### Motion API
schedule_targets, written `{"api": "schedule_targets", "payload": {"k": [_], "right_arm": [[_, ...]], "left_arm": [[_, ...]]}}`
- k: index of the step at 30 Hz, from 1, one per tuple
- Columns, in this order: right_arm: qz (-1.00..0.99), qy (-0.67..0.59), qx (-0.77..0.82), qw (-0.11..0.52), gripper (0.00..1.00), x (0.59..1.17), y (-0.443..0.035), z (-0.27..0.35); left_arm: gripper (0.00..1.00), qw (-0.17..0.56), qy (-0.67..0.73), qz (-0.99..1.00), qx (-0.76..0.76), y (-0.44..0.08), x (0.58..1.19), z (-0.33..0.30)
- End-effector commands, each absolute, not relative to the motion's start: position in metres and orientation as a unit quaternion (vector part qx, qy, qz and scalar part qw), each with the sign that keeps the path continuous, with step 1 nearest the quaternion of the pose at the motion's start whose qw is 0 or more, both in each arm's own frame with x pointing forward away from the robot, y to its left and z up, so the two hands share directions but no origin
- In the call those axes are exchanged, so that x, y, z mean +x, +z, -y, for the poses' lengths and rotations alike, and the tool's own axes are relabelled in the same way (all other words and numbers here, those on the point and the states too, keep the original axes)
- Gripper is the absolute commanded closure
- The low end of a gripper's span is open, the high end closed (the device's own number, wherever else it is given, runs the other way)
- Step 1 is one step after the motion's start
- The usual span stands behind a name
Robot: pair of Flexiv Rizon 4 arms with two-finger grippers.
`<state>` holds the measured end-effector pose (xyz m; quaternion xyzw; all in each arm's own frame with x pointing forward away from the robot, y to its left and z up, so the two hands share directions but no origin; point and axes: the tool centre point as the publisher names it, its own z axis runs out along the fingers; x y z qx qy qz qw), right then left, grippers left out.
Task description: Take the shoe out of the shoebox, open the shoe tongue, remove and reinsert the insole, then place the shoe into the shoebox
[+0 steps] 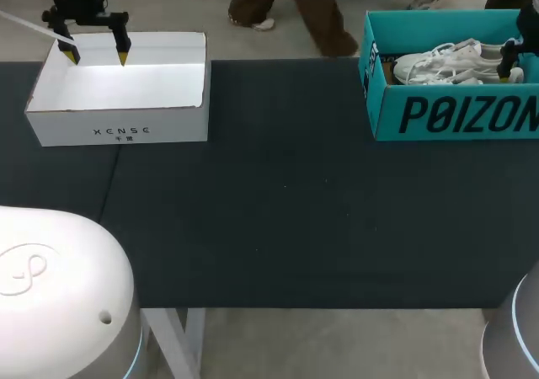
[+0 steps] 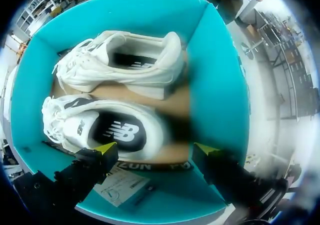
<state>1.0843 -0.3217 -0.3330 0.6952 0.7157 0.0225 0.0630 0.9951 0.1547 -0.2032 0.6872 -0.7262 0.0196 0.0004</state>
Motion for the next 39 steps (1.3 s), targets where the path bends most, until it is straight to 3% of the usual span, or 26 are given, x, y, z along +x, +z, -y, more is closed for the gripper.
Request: {"api": "schedule_targets", "payload": {"k": [1, 6, 7, 8, 11, 28, 39], "right_arm": [[-0.717, 0.018, 0.695, 0.058, 0.00, 1.091, -0.342, 0.323], [-0.718, 0.015, 0.694, 0.058, 0.00, 1.092, -0.345, 0.323], [-0.717, 0.016, 0.694, 0.058, 0.15, 1.093, -0.345, 0.323], [-0.717, 0.016, 0.695, 0.058, 0.51, 1.093, -0.345, 0.323], [-0.715, 0.019, 0.696, 0.061, 1.00, 1.093, -0.343, 0.324], [-0.707, 0.021, 0.703, 0.073, 1.00, 1.089, -0.338, 0.331], [-0.697, 0.015, 0.713, 0.082, 1.00, 1.090, -0.308, 0.327]], "left_arm": [[0.00, 0.000, 0.019, 0.726, 0.687, -0.203, 0.995, -0.155], [0.00, 0.000, 0.019, 0.726, 0.687, -0.203, 0.995, -0.155], [0.00, 0.000, 0.019, 0.726, 0.687, -0.203, 0.995, -0.155], [0.00, 0.000, 0.019, 0.726, 0.687, -0.203, 0.995, -0.155], [0.00, 0.000, 0.019, 0.726, 0.687, -0.203, 0.995, -0.155], [0.00, 0.000, 0.019, 0.726, 0.687, -0.203, 0.995, -0.155], [0.00, 0.000, 0.019, 0.726, 0.687, -0.203, 0.995, -0.155]]}}
